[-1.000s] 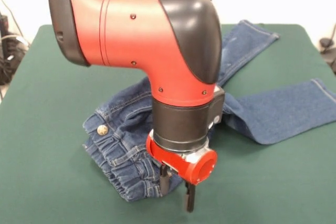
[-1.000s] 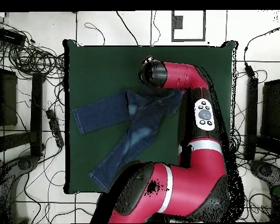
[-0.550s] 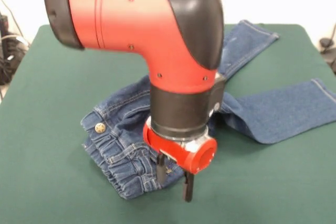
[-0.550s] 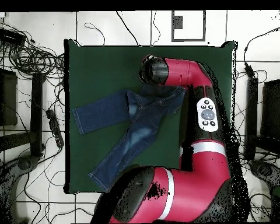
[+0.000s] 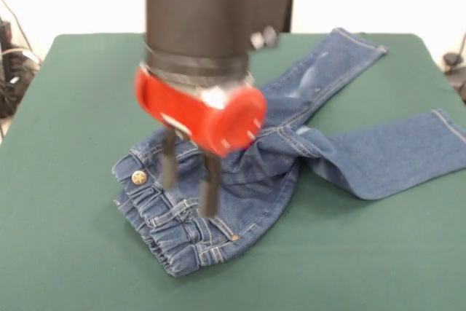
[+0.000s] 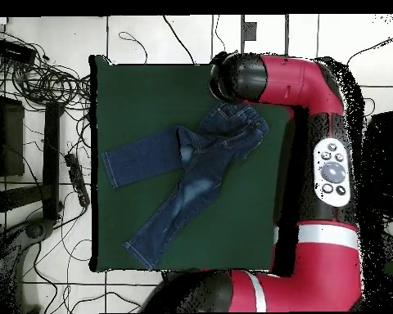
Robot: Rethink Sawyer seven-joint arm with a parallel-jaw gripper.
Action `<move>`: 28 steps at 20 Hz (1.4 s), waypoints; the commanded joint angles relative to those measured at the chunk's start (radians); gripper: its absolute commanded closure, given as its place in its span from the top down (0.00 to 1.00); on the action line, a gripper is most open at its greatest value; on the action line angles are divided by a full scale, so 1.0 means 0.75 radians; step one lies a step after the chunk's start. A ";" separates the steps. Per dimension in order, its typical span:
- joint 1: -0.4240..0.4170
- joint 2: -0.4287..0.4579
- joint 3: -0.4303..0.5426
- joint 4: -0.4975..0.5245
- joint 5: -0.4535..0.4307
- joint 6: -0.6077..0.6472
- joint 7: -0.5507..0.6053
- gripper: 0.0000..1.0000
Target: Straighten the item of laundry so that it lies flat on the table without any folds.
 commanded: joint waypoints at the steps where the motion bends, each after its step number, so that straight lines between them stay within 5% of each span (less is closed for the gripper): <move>1: -0.057 -0.046 0.170 0.304 -0.041 0.048 -0.526 1.00; 21: -0.029 -0.036 0.140 0.484 -0.099 -0.193 -0.292 1.00; 28: -0.023 0.034 0.150 0.442 -0.122 -0.255 -0.271 1.00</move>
